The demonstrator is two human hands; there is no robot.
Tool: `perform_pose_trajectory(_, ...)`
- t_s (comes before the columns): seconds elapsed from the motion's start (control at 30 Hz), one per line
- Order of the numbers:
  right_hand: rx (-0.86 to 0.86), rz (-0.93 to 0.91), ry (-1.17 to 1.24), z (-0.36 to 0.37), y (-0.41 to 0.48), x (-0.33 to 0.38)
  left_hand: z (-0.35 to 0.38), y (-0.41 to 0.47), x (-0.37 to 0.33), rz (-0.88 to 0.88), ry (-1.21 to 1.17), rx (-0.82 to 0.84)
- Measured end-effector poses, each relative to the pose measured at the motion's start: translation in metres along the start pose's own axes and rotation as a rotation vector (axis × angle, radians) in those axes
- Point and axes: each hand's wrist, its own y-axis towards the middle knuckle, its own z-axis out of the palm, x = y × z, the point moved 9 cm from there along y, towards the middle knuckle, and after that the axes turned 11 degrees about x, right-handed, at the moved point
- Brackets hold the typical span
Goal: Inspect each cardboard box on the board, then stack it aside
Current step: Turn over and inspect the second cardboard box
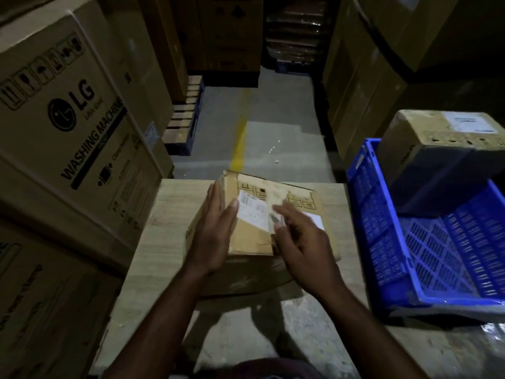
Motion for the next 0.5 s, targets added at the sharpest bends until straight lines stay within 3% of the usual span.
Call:
perform_pose_trajectory(0.17, 0.034, 0.345, -0.174, -0.003, 0.011, -0.068, -0.025, -0.01, -0.014, 0.022, 0.137, 0.048)
perform_pose_trajectory(0.33, -0.01, 0.297, -0.092, -0.008, 0.012, -0.061, -0.031, -0.018, -0.001, 0.002, 0.109, 0.074)
perform_pose_trajectory(0.5, -0.05, 0.305, -0.341, -0.015, 0.014, -0.056, -0.025, -0.019, 0.023, -0.034, 0.095, 0.076)
